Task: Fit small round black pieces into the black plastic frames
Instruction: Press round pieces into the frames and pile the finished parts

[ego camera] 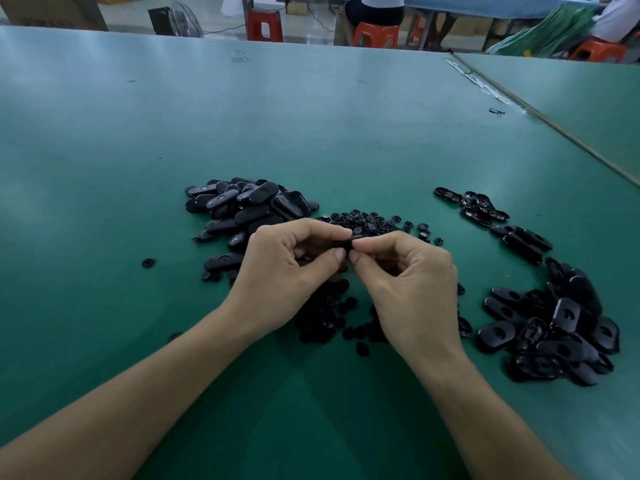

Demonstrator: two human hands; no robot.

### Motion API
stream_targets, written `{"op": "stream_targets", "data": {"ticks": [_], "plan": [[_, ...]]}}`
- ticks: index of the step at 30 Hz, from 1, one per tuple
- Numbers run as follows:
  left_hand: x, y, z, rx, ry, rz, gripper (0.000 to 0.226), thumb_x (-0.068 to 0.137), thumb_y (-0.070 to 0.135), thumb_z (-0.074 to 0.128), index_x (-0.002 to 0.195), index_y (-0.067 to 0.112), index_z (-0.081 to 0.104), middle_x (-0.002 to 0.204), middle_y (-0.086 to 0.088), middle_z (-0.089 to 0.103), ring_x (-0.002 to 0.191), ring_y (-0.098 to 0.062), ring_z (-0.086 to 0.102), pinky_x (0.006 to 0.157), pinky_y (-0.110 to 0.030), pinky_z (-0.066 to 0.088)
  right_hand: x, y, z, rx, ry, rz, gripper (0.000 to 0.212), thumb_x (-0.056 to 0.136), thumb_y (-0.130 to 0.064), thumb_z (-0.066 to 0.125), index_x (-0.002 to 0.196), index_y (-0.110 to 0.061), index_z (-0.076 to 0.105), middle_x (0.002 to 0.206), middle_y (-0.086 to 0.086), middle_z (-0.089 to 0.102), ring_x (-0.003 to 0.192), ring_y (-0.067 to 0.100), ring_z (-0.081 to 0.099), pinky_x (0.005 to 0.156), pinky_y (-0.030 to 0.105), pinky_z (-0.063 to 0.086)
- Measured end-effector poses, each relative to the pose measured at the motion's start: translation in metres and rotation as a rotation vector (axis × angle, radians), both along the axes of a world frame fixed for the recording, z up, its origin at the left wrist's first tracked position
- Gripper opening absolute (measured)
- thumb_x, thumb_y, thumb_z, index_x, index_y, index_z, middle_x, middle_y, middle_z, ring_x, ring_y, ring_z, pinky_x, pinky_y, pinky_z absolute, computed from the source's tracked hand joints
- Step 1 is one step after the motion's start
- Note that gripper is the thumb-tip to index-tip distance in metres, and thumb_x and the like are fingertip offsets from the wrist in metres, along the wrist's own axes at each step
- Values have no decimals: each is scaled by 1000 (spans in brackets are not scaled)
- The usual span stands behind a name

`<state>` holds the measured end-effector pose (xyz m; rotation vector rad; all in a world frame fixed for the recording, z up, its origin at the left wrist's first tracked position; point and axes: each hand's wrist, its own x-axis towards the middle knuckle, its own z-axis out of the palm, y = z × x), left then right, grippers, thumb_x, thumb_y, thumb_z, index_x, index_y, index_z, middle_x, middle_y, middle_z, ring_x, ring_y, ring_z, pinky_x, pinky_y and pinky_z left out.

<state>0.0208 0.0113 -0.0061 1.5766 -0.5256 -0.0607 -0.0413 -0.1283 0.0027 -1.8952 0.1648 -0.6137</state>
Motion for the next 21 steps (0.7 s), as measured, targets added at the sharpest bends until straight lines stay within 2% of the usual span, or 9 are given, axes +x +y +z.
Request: {"op": "stream_targets", "data": {"ticks": [3,4,9,12,14,16,18,21], "plan": [[1,0,0,9,-10,14,20,83,8,70,97,22,75,88,-3,78,81,-24,75,79,-38,62,-1,3,0,-35,-1,-18,18,84,-10,77,87,-28,79,76,-21,74,66,11,70,63,20,55],[1,0,0,11,-13,19,21,85,4,70,97,21,74,88,-3,77,81,-23,75,79,-38,62,0,3,0,-35,2,-14,16,84,-11,77,90,-26,80,78,-20,74,69,10,70,65,19,55],[1,-1,2,20,-30,53,27,86,-7,71,95,18,73,86,-3,77,72,-14,71,72,-31,61,-1,4,2,-55,11,61,20,86,-8,76,99,-23,80,91,-16,75,87,-4,69,77,11,51],[1,-1,3,-8,-9,55,26,84,-6,74,96,17,71,86,-3,77,73,-13,72,71,-28,61,-1,2,1,-99,-11,54,20,86,-8,76,98,-24,80,92,-15,72,86,-2,67,73,7,47],[1,0,3,-18,15,42,27,84,-5,75,97,18,70,84,-3,77,73,-13,72,71,-27,61,0,-2,2,-127,-15,40,24,86,-10,76,97,-30,78,93,-15,69,86,0,65,72,7,45],[1,0,3,-29,45,8,29,83,-4,77,98,20,68,84,-7,76,73,-16,72,74,-32,62,0,-6,2,-143,5,41,30,86,-12,75,100,-38,73,94,-16,68,88,1,63,72,7,45],[0,1,2,-40,67,-23,29,81,1,79,99,21,68,85,-8,76,74,-20,71,76,-37,60,2,-11,3,-121,27,72,29,87,-12,76,99,-38,73,91,-16,72,87,-1,66,74,8,47],[1,1,2,-37,77,-40,27,78,9,76,100,22,67,86,-7,77,74,-18,71,75,-34,60,4,-17,4,-60,49,142,28,84,-8,78,92,-35,75,86,-20,75,83,-2,71,78,12,52]]}}
